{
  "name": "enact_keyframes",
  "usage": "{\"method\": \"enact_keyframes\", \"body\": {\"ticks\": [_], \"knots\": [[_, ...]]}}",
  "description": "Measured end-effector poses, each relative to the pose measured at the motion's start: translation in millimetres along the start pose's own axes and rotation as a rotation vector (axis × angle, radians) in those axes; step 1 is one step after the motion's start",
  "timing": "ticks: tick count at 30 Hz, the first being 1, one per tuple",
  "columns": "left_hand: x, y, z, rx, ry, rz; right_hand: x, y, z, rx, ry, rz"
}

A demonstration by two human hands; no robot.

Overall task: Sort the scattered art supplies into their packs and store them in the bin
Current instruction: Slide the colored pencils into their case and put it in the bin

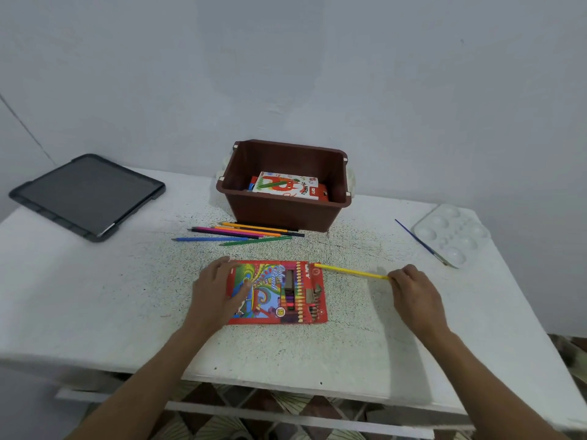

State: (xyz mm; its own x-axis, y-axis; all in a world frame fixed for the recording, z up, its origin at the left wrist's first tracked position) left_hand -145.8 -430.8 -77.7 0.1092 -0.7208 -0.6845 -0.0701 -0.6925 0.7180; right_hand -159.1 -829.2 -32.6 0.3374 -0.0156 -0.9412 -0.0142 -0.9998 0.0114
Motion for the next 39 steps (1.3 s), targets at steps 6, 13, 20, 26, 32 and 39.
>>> {"method": "enact_keyframes", "body": {"ticks": [6,13,20,26,32,39], "knots": [[15,-15,28,0.000,-0.071,-0.080,1,0,0,-0.116,-0.023,0.152],[19,-11,32,0.022,-0.095,-0.120,8,-48,1,-0.288,-0.021,0.148],[23,-5,36,0.041,-0.106,-0.149,19,-100,7,-0.390,-0.053,0.022],[23,-7,35,0.039,-0.104,-0.163,24,-118,16,-0.353,-0.116,-0.179],[19,-6,29,-0.027,-0.014,-0.057,20,-114,22,-0.251,-0.129,-0.380],[-6,15,-27,-0.026,0.041,-0.142,21,-109,30,-0.197,-0.147,-0.431]]}}
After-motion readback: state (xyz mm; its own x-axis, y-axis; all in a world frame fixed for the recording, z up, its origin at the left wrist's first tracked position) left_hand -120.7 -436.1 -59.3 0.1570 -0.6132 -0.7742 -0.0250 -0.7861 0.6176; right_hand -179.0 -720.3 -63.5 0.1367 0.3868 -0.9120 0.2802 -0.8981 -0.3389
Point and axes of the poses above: each hand's wrist, its own z-axis away from the middle knuckle, its own x-axis out of the palm, y = z × x, the point moved 3 cm from there along -z, towards the middle knuckle, and after that the axes turned 12 degrees about z, right-handed, at the moved point
